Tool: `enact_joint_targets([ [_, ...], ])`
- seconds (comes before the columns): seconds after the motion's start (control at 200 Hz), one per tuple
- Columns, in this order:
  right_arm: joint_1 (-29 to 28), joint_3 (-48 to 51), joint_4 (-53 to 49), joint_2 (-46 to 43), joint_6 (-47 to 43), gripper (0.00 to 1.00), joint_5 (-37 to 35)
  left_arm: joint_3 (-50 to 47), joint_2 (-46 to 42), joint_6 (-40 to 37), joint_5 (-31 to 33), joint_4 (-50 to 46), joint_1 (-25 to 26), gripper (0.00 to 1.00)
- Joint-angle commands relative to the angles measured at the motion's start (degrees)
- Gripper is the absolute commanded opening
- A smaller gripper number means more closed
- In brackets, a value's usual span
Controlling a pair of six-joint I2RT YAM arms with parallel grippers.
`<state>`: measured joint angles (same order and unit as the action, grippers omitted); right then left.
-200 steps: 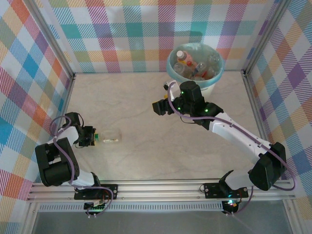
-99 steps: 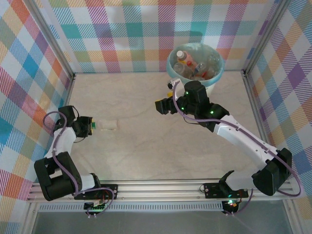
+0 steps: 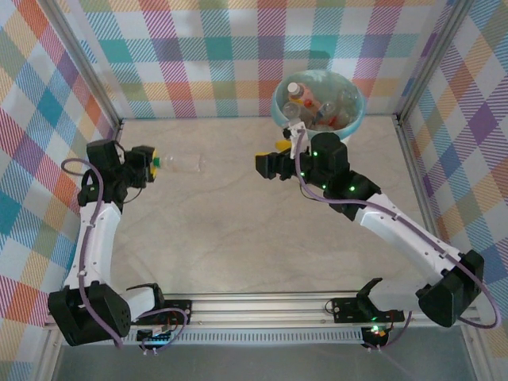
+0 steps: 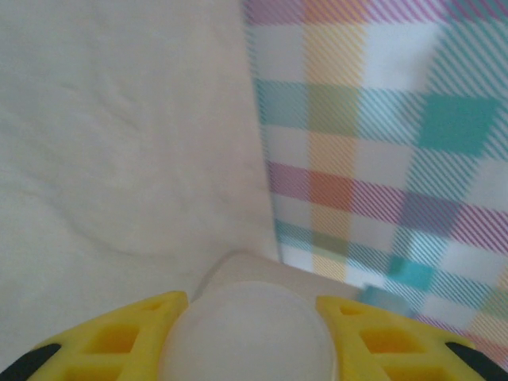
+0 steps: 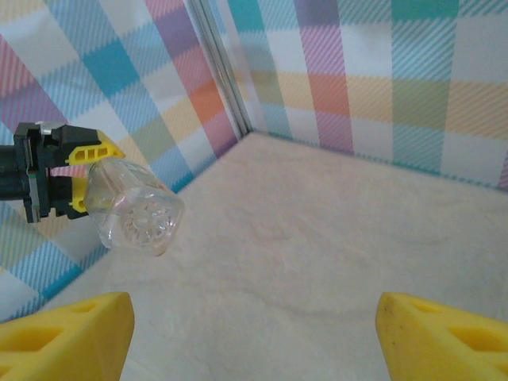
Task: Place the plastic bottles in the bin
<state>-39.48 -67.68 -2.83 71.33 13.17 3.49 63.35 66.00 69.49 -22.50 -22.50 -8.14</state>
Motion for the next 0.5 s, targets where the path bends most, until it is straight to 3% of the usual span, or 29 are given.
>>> enact_joint_targets([
  [0.0, -0.3, 2.8, 12.1, -2.2, 2.7, 0.83, -0.4, 4.9, -1.8, 3.6, -0.7, 2.2, 3.7, 0.0],
  [0.145, -0.3, 6.0, 19.6, -3.9, 2.6, 0.88, -0.2, 7.8, -0.9, 6.2, -0.5, 6.1, 8.1, 0.0],
  [0.385, -0.3, 14.4, 41.5, -6.9, 3.8, 0.94, 2.6, 8.2, 0.5, 16.0, -1.8, 18.7, 13.7, 0.0],
  [0.495, -0.3, 14.5, 44.1, -6.7, 2.8, 0.97, 4.8, 8.1, 0.5, 19.1, -2.0, 21.4, 15.5, 0.0],
])
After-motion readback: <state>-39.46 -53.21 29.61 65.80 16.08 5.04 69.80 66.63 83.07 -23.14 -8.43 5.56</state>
